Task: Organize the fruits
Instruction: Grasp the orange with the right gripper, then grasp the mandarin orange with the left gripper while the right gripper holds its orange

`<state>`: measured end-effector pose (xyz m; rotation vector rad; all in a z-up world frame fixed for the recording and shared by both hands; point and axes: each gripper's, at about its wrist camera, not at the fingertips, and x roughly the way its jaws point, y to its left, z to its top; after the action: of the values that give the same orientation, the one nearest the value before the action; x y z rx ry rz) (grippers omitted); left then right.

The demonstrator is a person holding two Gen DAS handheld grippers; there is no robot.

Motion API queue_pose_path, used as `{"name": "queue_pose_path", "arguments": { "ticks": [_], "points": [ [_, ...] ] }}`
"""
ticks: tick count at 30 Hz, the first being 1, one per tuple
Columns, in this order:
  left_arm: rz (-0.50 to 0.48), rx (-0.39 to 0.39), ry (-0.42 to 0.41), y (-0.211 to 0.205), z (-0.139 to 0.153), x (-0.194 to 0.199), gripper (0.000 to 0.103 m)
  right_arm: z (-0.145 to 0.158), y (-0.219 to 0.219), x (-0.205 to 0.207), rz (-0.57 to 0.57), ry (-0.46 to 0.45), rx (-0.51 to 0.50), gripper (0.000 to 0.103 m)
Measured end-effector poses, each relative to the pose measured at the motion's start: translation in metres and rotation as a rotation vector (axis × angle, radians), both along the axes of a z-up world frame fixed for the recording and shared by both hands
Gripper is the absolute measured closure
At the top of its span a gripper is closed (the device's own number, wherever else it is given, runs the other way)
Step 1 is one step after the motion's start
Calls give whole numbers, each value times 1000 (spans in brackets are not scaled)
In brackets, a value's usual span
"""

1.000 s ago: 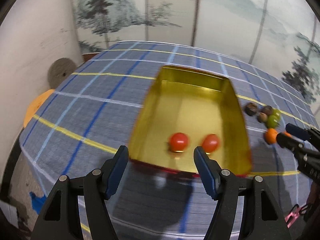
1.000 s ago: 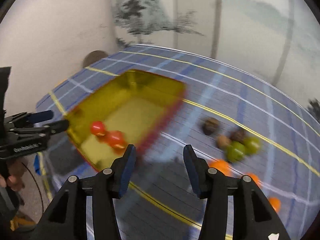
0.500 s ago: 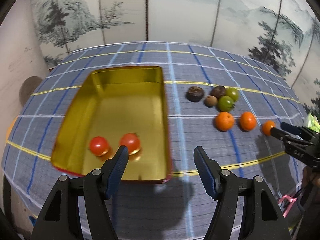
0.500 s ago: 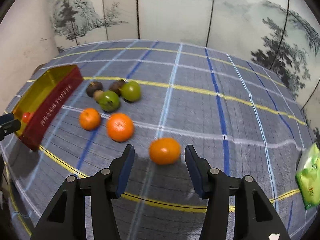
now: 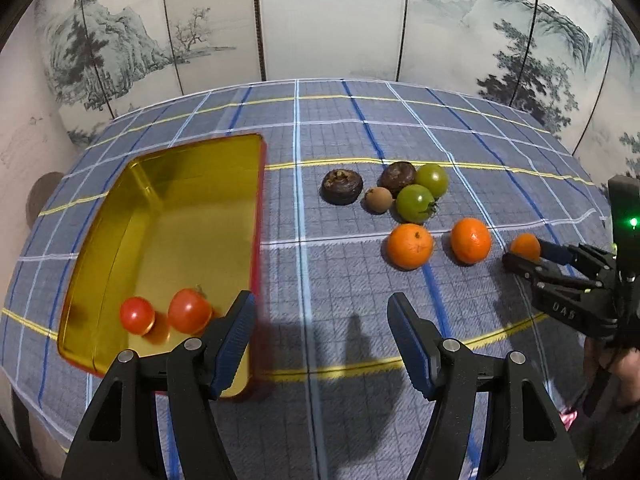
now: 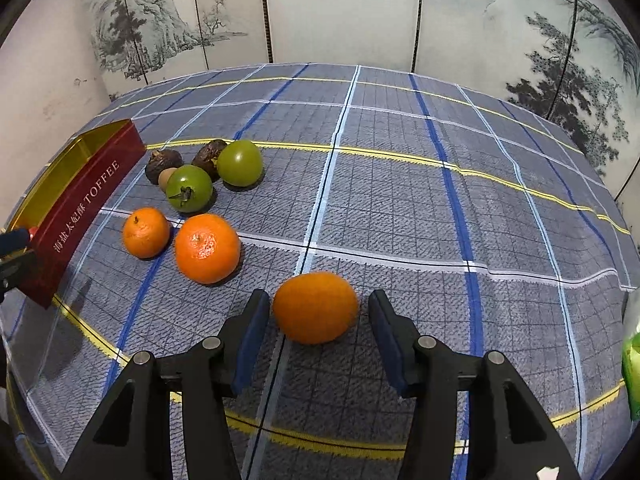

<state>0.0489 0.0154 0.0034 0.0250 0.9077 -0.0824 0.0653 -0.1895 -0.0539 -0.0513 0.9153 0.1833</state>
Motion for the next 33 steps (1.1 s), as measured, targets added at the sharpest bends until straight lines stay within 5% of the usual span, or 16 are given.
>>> {"name": "queue_pose_path", "arguments": {
  "ticks": [7, 22, 33],
  "points": [
    [-22, 4, 4, -15, -3, 9, 35, -3, 6, -3, 25, -27, -40, 66],
    [-37, -11, 33, -35, -15, 33, 35, -3, -28, 51, -25, -39, -37, 66],
    [-57, -51, 88, -48, -32, 51, 36, -4, -49, 54, -74, -33, -24, 66]
  ]
}}
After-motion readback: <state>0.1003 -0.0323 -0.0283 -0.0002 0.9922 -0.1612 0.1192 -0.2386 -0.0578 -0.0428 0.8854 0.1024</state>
